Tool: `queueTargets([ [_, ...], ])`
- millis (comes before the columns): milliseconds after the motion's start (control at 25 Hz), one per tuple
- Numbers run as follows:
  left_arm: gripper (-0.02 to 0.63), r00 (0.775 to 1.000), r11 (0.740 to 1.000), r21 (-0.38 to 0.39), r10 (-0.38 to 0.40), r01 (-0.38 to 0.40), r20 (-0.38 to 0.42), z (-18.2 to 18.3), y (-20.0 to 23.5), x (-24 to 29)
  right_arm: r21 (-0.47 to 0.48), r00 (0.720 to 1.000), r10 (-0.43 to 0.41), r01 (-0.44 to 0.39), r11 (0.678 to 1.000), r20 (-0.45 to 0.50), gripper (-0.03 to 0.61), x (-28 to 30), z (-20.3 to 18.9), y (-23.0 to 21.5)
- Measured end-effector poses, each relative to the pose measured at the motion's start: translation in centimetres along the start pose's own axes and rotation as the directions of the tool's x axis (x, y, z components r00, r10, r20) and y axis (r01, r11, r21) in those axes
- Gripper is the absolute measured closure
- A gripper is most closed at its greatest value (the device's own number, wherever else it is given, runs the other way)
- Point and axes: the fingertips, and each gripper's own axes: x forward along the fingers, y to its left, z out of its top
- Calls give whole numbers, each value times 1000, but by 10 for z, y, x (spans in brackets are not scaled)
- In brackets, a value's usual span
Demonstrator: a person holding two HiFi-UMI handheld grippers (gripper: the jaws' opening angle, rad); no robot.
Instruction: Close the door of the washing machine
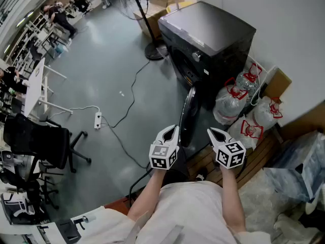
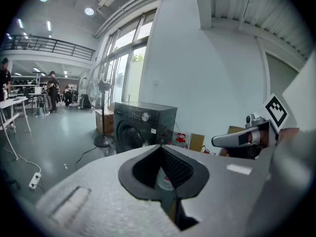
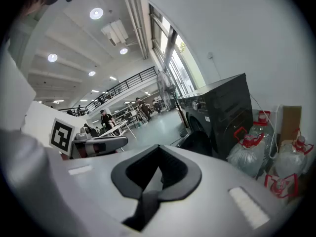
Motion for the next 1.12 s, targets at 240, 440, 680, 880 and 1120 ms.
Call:
queueTargets([
  [240,609,999,1000,-11,-2,1,-52,-13,9,15,1,1000,-25,25,1000,-14,577,4,-4,-7],
  [440,607,988,999,42,22,-16,-151,-45,19,58,73,999,-11,13,997,-33,576,17,-13,-26],
  [680,607,969,997,74,29,-12,-246,-70,19,113,19,993,46,-45,999,-104,577,41,-16,-35],
  [880,552,960,998,42,47,-37,-276,-87,36,146,-104,978,50,-72,992,-204,575,58,-18,-55],
  [1120,480,961,999,39,-7,19,-278,-88,34,170,-201,963,45,-101,974,-267,575,90,-12,-87],
])
